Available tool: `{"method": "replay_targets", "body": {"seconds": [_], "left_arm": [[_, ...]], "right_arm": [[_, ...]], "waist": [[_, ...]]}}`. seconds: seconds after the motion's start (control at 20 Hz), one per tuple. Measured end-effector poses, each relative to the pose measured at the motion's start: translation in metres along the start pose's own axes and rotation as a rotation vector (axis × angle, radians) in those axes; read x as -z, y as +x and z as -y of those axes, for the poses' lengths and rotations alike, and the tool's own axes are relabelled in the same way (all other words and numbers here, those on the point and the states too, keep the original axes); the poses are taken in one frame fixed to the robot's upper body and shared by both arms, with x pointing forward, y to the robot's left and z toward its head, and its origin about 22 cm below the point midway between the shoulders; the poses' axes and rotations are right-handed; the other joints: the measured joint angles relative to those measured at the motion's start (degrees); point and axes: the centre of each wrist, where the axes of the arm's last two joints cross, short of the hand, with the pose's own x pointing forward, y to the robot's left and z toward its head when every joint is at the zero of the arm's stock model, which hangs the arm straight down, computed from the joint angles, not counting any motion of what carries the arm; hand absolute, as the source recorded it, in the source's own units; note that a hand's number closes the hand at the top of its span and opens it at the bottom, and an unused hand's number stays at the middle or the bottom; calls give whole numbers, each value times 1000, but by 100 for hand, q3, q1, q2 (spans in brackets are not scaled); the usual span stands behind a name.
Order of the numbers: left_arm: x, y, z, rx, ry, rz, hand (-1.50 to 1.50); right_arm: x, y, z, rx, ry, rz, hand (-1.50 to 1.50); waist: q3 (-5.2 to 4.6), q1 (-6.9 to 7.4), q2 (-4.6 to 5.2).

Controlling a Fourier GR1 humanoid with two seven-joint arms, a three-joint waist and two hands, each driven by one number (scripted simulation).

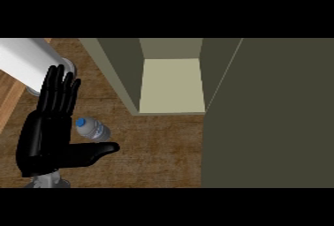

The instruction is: Pick up the bottled water, place it into the cabinet and close the cabinet

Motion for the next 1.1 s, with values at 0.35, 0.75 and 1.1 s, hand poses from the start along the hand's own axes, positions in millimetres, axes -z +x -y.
{"method": "replay_targets", "body": {"seconds": [0.35, 0.75, 1.1], "left_arm": [[-15, 1, 16, -105, 97, -177, -150], [-41, 7, 15, -116, 122, -215, -150], [-55, 8, 6, -99, 146, -209, -150]], "right_arm": [[-30, 12, 6, 156, 8, -109, -150], [-52, 7, 9, 187, 17, -130, -150], [-66, 4, 7, 191, 21, -127, -150]], "waist": [[-13, 18, -42], [-19, 56, -46], [-19, 60, -46]]}}
